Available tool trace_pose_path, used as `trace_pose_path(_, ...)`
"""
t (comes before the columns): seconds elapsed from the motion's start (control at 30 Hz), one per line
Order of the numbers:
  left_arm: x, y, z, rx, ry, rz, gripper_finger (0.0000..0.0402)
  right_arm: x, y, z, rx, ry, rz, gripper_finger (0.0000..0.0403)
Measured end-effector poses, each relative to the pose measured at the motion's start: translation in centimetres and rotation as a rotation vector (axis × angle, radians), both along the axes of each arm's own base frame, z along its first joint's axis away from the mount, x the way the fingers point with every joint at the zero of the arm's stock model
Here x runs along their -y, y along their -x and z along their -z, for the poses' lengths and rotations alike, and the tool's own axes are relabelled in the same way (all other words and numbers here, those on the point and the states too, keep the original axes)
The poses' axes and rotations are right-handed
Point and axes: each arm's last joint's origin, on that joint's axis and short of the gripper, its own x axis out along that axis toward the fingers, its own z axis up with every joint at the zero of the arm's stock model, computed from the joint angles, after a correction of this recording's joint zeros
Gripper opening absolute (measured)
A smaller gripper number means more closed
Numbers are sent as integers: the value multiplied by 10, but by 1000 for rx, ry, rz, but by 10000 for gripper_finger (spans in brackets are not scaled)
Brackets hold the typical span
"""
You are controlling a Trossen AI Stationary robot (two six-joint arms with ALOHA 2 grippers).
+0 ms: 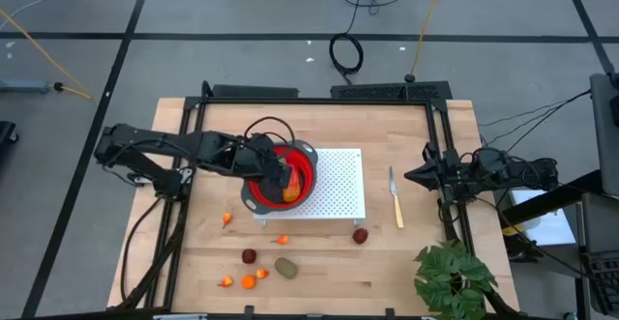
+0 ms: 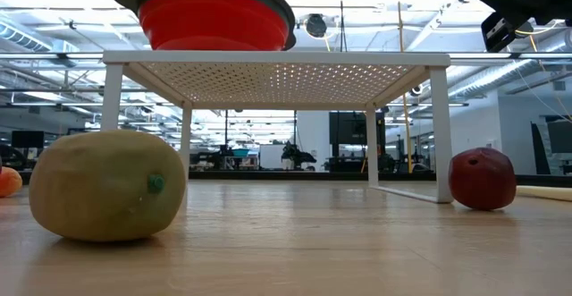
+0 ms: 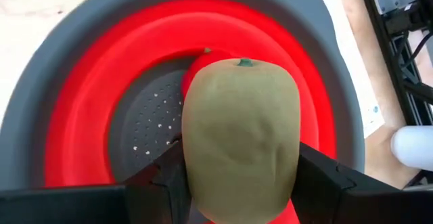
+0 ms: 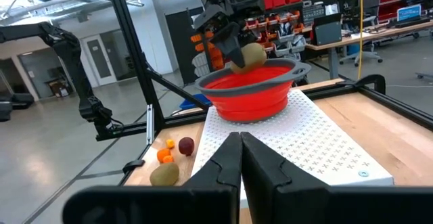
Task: Pick & Place Fruit
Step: Put the brown kiwi into the red strainer bowl on the shelf
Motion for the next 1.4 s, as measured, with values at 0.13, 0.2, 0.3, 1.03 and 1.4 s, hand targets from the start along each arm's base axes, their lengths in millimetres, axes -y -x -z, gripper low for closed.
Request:
trace_pose_path(0.13, -2, -2, 2, -9, -4, -6, 186, 0, 0, 0, 0, 0, 0, 0)
trace_pose_path(0.2, -3, -2, 3, -18, -3, -8, 186, 0, 0, 0, 0, 0, -1, 0)
trace_pose_path(0.3, -3, -5, 6, -29, 5, -23, 186, 0, 0, 0, 0, 0, 0, 0)
trace_pose_path(1.03, 0, -13, 20, -93, 75, -6, 191, 0, 0, 0, 1, 0, -1, 0)
trace_pose_path(1.4, 0, -13, 19, -91, 75, -8, 265, 0, 0, 0, 1, 0, -1, 0)
